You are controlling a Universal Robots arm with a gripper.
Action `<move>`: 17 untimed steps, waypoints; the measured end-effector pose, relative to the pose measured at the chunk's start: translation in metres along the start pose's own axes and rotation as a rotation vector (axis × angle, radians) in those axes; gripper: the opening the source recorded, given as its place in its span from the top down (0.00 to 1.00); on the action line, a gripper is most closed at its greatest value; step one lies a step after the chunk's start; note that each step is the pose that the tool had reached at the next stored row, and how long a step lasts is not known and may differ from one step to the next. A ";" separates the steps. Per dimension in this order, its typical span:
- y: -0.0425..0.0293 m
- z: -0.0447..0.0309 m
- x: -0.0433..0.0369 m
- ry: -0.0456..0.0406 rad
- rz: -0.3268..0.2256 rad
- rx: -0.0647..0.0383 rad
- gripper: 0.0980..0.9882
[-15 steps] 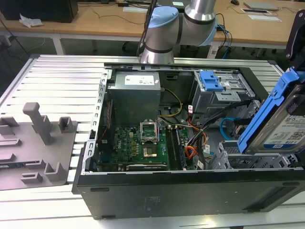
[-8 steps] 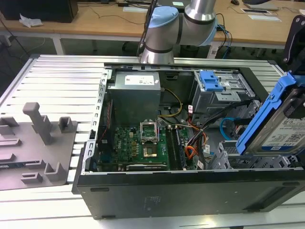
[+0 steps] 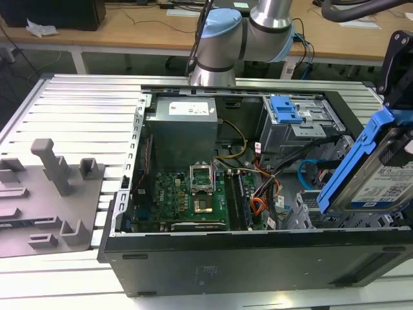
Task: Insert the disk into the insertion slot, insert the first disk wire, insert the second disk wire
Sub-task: 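Insert the disk into the insertion slot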
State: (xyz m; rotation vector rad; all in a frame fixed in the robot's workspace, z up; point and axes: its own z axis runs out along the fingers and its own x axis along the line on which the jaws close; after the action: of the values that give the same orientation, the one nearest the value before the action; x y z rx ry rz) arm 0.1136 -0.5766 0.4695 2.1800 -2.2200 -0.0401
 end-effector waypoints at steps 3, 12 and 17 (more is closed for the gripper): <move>-0.0001 0.0018 0.0000 0.0001 0.000 0.000 0.70; -0.0003 0.0079 0.0000 0.0000 0.000 0.000 0.70; -0.0004 0.0111 0.0000 0.0000 0.000 0.000 0.70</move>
State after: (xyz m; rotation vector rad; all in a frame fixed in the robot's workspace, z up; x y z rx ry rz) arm 0.1136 -0.5766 0.4584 2.1800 -2.2200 -0.0402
